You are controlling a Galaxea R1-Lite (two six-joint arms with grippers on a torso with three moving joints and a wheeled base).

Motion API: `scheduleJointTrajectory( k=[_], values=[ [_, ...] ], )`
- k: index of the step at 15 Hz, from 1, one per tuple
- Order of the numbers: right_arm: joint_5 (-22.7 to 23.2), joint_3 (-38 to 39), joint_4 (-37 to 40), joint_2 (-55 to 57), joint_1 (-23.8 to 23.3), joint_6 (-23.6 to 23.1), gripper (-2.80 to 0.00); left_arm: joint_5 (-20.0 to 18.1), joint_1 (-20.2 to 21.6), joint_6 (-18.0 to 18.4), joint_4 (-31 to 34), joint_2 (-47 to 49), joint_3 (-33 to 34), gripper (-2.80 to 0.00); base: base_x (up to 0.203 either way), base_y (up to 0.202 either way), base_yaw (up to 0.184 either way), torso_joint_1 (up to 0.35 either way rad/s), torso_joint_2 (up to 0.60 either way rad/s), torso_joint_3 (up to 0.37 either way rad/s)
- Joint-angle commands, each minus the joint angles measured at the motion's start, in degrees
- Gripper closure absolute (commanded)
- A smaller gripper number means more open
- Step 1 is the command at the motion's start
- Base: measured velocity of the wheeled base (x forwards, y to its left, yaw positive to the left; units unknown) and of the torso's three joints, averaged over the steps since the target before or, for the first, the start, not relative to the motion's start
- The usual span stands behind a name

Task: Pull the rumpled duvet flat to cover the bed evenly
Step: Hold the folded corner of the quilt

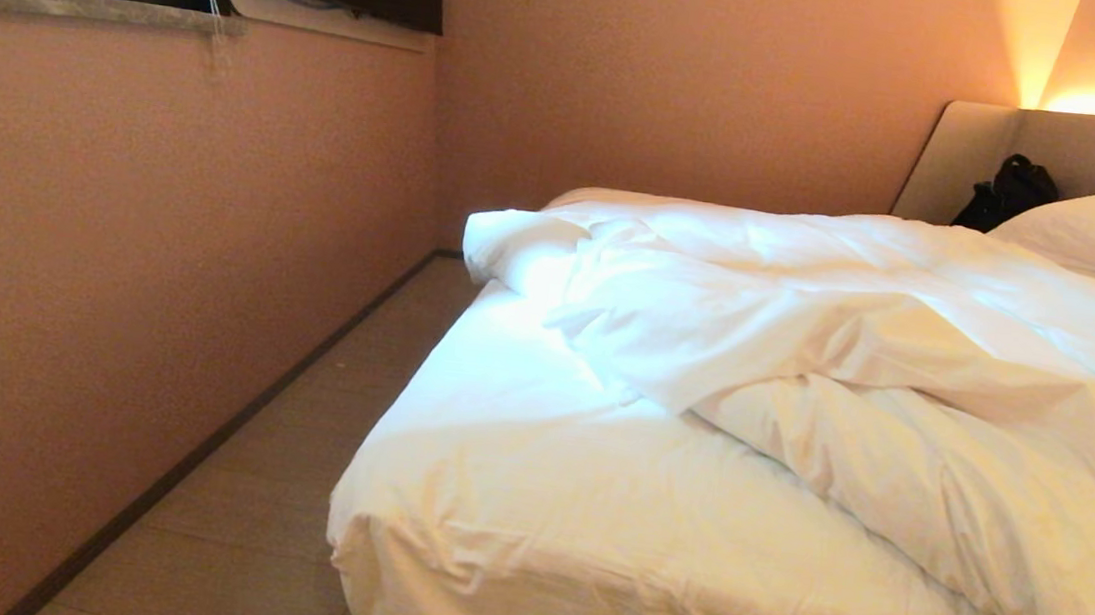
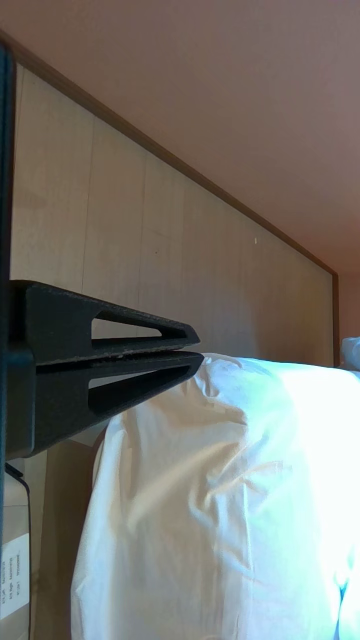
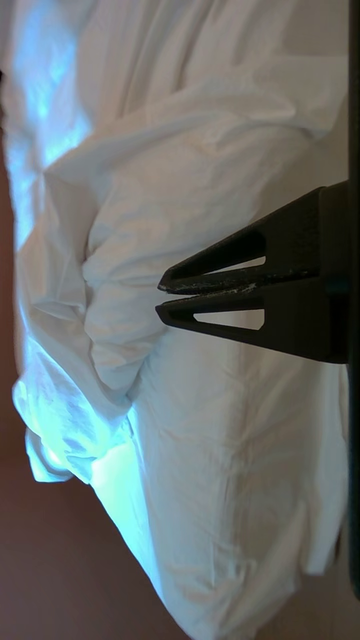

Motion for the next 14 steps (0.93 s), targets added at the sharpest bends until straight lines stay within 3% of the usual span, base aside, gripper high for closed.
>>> scheduleJointTrajectory(
  k=[1,6,14],
  values=[
    [0.1,-2.2,0.6,5.5,0.0,1.7,0.0,0.0,0.0,0.0,0.0,0.0,0.0,0.0,0.0,0.0,0.0,0.0,0.0,0.0],
    [3.6,-6.4,-7.2,22.3,0.6,8.1,0.0,0.0,0.0,0.0,0.0,0.0,0.0,0.0,0.0,0.0,0.0,0.0,0.0,0.0],
    [6.5,-21.3,-20.5,53.6,2.4,11.7,0.0,0.0,0.0,0.0,0.0,0.0,0.0,0.0,0.0,0.0,0.0,0.0,0.0,0.0]
  ],
)
